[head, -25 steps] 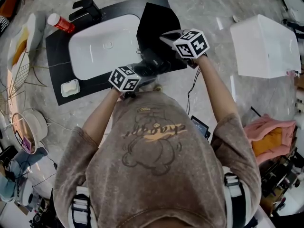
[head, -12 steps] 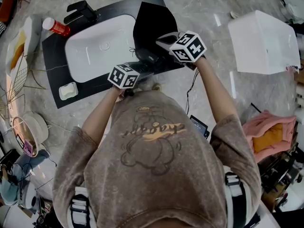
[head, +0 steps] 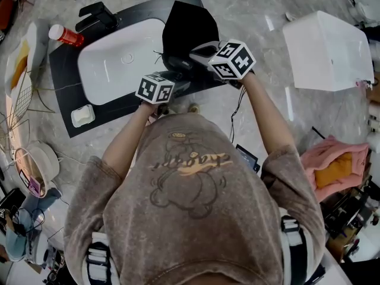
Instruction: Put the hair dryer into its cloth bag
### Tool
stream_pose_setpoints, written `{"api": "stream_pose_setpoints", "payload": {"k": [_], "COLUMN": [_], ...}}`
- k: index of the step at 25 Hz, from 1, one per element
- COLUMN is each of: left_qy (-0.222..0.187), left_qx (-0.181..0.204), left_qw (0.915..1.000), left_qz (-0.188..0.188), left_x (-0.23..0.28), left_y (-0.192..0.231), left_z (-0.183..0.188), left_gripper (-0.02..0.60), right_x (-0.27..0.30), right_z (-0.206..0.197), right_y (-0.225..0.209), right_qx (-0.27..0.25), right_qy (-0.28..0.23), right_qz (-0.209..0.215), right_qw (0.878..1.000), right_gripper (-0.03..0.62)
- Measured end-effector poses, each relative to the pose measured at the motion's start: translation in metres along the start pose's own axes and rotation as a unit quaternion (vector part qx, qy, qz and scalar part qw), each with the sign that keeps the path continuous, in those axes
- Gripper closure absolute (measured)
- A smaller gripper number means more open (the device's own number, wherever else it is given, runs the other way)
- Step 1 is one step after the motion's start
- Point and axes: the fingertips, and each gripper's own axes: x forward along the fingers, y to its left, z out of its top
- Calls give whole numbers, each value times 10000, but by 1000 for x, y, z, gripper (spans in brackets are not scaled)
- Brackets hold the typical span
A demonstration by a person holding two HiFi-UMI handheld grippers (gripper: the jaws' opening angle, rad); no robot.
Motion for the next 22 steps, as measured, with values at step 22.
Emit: {"api": "stream_pose_setpoints", "payload": {"k": [22], "left_qy": [-565], "left_qx": [-797], "left_qw": [9897], "left_qz": [1043], "left_x": [32], "left_y": [49], "left_z": [52], "left_gripper": [324], "right_x": [2], "right_z": [8], "right_y": [10], "right_qx": [299], "right_qy": [-262], "right_qz": [321], "right_qw": [9987], "right_gripper": [583]}}
